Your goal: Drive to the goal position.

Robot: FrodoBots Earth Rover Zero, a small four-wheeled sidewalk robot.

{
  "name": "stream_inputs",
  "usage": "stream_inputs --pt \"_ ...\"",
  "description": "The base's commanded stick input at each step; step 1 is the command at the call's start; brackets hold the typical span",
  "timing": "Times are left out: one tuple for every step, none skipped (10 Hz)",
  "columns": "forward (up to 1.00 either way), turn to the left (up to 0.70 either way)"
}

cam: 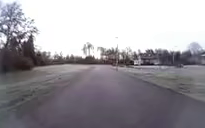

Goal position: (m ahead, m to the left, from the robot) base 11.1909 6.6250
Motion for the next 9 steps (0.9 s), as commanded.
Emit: stream_inputs --pt "1.00 0.00" --pt "1.00 0.00" --pt "1.00 0.00" --pt "1.00 0.00" --pt "1.00 0.00" --pt "1.00 0.00" --pt "1.00 0.00" --pt "1.00 0.00" --pt "1.00 0.00"
